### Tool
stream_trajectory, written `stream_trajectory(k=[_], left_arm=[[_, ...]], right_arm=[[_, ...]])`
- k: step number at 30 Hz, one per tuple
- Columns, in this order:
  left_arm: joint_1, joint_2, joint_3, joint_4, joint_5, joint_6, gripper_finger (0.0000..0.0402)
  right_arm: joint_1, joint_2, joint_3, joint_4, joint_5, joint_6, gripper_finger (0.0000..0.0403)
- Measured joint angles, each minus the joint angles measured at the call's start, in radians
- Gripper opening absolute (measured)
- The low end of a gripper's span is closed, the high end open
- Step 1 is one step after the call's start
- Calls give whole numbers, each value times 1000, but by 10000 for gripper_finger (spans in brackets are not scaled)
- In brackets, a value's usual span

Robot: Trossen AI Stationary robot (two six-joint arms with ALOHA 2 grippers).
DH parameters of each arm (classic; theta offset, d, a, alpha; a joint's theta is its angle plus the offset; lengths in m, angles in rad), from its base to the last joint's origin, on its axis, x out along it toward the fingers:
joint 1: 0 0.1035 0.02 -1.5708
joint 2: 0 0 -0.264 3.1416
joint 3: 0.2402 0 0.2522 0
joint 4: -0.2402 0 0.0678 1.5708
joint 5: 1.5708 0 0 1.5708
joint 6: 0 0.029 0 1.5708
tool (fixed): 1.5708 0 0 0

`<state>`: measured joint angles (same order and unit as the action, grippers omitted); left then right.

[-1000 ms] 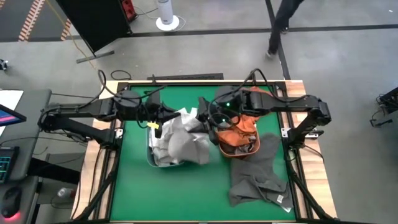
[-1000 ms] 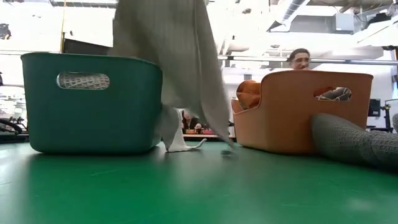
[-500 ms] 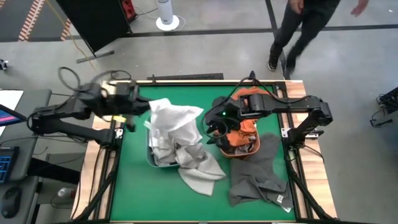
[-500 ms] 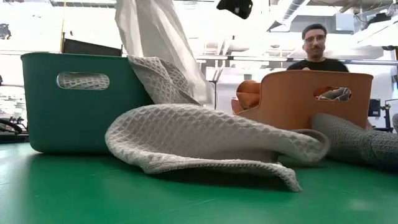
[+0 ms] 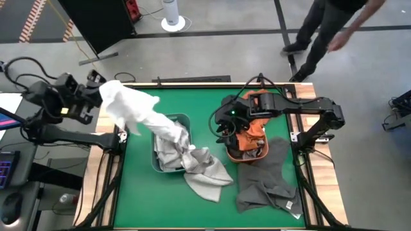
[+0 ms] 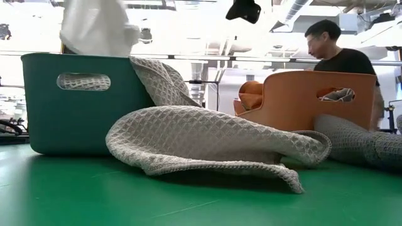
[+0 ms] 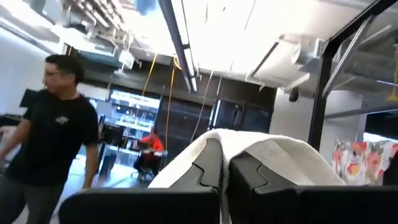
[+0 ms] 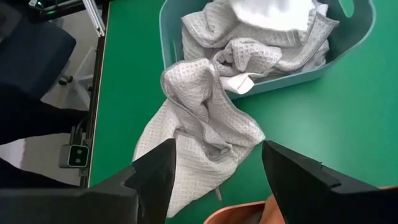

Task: Sort towels by color in basket
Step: Put the white towel into the green bin

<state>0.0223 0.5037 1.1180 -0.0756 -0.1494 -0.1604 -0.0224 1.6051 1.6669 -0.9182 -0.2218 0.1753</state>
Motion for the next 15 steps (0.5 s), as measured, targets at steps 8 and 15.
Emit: stream_trajectory(k=[8,15], left_arm=[[0,58,-5,-94,-50,-50,0],[0,245,-50,-102,8,-176,0]], right_arm=[[-6,0,0,13,0,0,264],[-7,-2,0,-11,0,0,264]])
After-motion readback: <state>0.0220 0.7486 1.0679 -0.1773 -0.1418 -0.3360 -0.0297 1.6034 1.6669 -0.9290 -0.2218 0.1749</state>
